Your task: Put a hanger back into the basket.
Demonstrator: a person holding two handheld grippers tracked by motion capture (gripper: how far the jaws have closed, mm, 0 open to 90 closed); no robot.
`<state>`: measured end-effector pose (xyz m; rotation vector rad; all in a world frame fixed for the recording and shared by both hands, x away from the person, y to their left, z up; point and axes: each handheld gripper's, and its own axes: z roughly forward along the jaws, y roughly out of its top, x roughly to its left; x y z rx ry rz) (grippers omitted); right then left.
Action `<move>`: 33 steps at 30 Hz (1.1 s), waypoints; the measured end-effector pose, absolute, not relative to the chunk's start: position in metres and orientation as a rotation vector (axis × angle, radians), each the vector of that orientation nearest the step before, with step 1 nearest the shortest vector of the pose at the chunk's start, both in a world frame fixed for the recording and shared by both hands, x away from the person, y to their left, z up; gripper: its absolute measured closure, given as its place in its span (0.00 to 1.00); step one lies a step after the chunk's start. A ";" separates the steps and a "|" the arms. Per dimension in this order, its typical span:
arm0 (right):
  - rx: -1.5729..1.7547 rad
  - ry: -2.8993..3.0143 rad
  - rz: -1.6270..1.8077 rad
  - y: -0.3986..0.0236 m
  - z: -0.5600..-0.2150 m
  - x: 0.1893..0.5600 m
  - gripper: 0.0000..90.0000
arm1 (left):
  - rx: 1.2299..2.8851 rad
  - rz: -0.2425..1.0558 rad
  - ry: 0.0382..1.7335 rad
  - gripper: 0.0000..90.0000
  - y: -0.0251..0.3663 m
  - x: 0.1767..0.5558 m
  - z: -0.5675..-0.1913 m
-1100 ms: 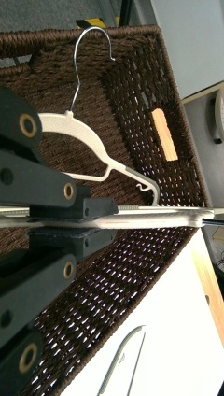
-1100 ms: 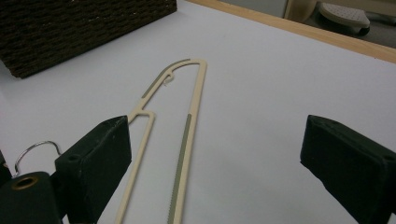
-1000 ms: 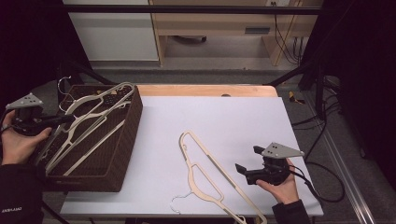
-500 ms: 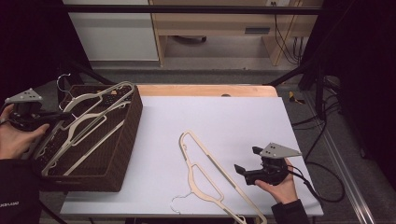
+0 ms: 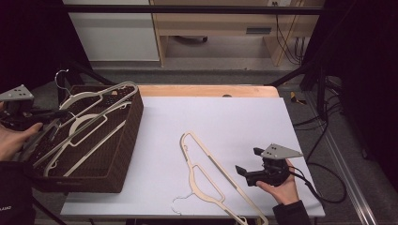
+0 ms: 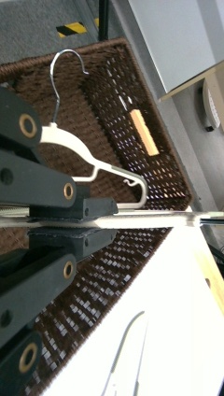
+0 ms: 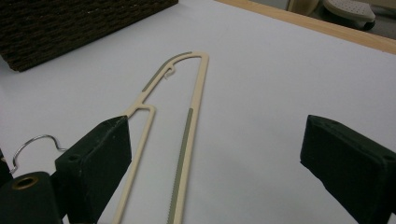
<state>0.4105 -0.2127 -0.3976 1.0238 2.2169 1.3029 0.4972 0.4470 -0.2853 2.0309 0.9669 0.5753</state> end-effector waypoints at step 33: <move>1.023 2.217 1.301 -0.213 -0.398 0.412 0.10 | 1.890 0.580 1.297 0.78 0.463 0.499 -0.365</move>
